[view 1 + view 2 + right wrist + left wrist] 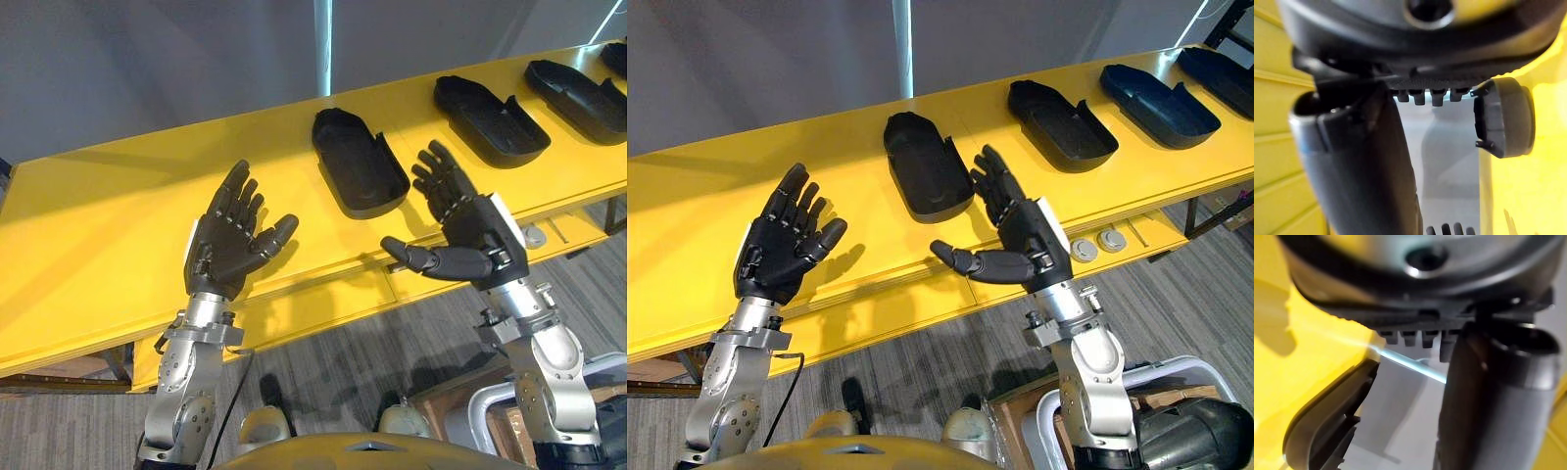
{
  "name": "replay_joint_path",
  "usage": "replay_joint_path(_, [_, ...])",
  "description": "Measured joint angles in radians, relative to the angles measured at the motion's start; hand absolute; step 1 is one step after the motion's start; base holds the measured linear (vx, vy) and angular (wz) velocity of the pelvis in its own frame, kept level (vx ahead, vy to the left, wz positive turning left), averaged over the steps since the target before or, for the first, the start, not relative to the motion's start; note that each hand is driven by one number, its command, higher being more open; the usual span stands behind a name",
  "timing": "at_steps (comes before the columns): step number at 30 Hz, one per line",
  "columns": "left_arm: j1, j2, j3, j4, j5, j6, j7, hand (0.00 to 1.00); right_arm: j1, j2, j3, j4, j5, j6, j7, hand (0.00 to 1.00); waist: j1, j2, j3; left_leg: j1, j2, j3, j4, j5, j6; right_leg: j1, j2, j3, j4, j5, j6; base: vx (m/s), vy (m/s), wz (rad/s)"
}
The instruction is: Walk over and take three plastic housings, then place them on the shelf
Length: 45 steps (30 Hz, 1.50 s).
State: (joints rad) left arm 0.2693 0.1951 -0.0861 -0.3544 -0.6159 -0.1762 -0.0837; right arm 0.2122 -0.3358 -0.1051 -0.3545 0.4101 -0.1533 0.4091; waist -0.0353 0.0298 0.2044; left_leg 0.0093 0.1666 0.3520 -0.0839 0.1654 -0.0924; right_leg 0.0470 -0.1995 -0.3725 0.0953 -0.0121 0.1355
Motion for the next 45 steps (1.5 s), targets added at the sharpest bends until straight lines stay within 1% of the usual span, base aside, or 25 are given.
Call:
replay_joint_path(4, [0.018, 0.001, -0.018, 0.0, 0.0, -0.001, 0.027, 1.0, 0.063, 0.007, 0.04, 0.0, 0.009, 0.0, 0.008, 1.0, 0.001, -0.004, -0.003, -0.001, -0.001, 0.006, 0.0, -0.003, 0.0, -0.002, 0.0, 0.006, -0.007, 0.0, 0.001, 0.01, 0.0, -0.03])
replay_joint_path(7, [0.018, 0.001, -0.02, 0.0, 0.0, -0.001, 0.03, 1.0, 0.074, 0.023, 0.056, 0.0, 0.025, 0.0, 0.015, 1.0, -0.002, -0.003, -0.005, -0.001, -0.001, 0.01, 0.0, -0.005, 0.0, -0.004, 0.001, 0.01, -0.009, 0.001, 0.001, 0.01, 0.0, -0.05])
replay_joint_path(17, [0.019, 0.002, -0.02, 0.0, -0.006, -0.002, 0.031, 1.0, 0.11, 0.02, 0.078, 0.0, 0.029, 0.004, 0.017, 1.0, -0.002, 0.001, -0.01, -0.003, -0.001, 0.012, 0.0, -0.009, -0.001, -0.008, 0.0, 0.011, -0.008, 0.0, 0.0, 0.0, 0.0, -0.01])
replay_joint_path(20, [0.019, 0.005, -0.02, 0.0, -0.005, -0.005, 0.032, 1.0, 0.126, 0.016, 0.078, -0.007, 0.029, 0.029, 0.017, 1.0, -0.002, 0.001, -0.01, -0.003, -0.001, 0.012, 0.0, -0.01, -0.001, -0.008, 0.0, 0.011, -0.008, -0.001, 0.0, 0.0, 0.0, 0.0])
replay_joint_path(23, [0.019, 0.007, -0.021, 0.0, -0.005, -0.022, 0.039, 1.0, 0.148, 0.016, 0.08, -0.008, 0.03, 0.061, 0.017, 1.0, -0.006, 0.003, -0.012, -0.003, -0.002, 0.012, 0.0, -0.011, -0.001, -0.008, 0.0, 0.011, -0.007, -0.002, -0.001, 0.0, 0.0, 0.0])
replay_joint_path(28, [0.02, 0.007, -0.027, 0.0, -0.005, -0.023, 0.043, 1.0, 0.154, 0.016, 0.118, 0.006, 0.03, 0.06, 0.004, 1.0, -0.011, 0.015, -0.021, 0.0, -0.003, 0.005, 0.0, -0.01, -0.001, -0.002, -0.001, 0.003, -0.007, -0.002, -0.001, 0.0, 0.0, 0.02])
replay_joint_path(31, [0.02, 0.007, -0.036, 0.0, -0.005, -0.026, 0.043, 1.0, 0.117, 0.017, 0.144, 0.065, 0.027, 0.057, -0.021, 1.0, -0.009, 0.019, -0.027, 0.0, -0.003, -0.005, 0.0, -0.007, 0.001, 0.007, -0.001, -0.01, -0.007, -0.003, -0.003, -0.01, 0.0, 0.1])
replay_joint_path(34, [0.02, 0.006, -0.036, -0.001, -0.005, -0.027, 0.043, 1.0, 0.06, 0.018, 0.156, 0.133, 0.016, 0.053, -0.068, 1.0, 0.006, 0.025, -0.03, -0.003, -0.006, -0.017, 0.0, -0.003, 0.003, 0.007, -0.003, -0.017, -0.002, -0.004, -0.004, -0.02, 0.003, 0.08])
replay_joint_path(36, [0.02, 0.004, -0.034, -0.001, -0.005, -0.027, 0.043, 1.0, 0.031, 0.018, 0.156, 0.158, 0.0, 0.052, -0.085, 1.0, 0.006, 0.027, -0.032, -0.006, -0.008, -0.026, 0.0, 0.0, 0.005, 0.006, -0.008, -0.026, 0.009, -0.009, -0.004, -0.02, 0.004, 0.16])
replay_joint_path(39, [0.016, 0.0, -0.023, -0.001, -0.005, -0.031, 0.044, 1.0, -0.044, 0.019, 0.155, 0.213, -0.003, 0.041, -0.11, 1.0, 0.007, 0.026, -0.03, -0.056, -0.009, -0.052, 0.06, -0.013, 0.01, -0.028, -0.027, -0.037, 0.068, -0.033, -0.006, -0.04, 0.004, 0.2])
replay_joint_path(42, [0.007, -0.002, -0.008, -0.001, -0.005, -0.047, 0.053, 1.0, -0.133, 0.019, 0.153, 0.26, -0.003, 0.023, -0.133, 1.0, 0.009, 0.033, 0.004, -0.108, -0.002, -0.07, 0.147, -0.041, 0.015, -0.067, -0.046, -0.036, 0.141, -0.059, -0.012, -0.1, 0.006, 0.09])
replay_joint_path(43, [0.001, -0.003, -0.006, -0.001, -0.005, -0.057, 0.057, 1.0, -0.163, 0.019, 0.153, 0.273, -0.005, 0.007, -0.143, 1.0, 0.011, 0.037, 0.029, -0.108, -0.001, -0.075, 0.159, -0.043, 0.016, -0.068, -0.049, -0.037, 0.158, -0.068, -0.013, -0.13, 0.0, 0.08])
replay_joint_path(44, [0.0, -0.003, -0.005, -0.001, -0.005, -0.064, 0.059, 1.0, -0.174, 0.019, 0.152, 0.273, -0.006, 0.005, -0.149, 1.0, 0.013, 0.039, 0.038, -0.111, 0.0, -0.077, 0.164, -0.048, 0.014, -0.074, -0.051, -0.037, 0.167, -0.078, -0.021, -0.15, -0.007, 0.06])
replay_joint_path(45, [-0.003, -0.005, -0.004, -0.001, -0.005, -0.069, 0.061, 1.0, -0.189, 0.019, 0.15, 0.274, -0.012, -0.006, -0.159, 1.0, 0.016, 0.043, 0.047, -0.125, 0.002, -0.081, 0.169, -0.056, 0.014, -0.088, -0.053, -0.037, 0.182, -0.087, -0.017, -0.14, -0.007, 0.08])
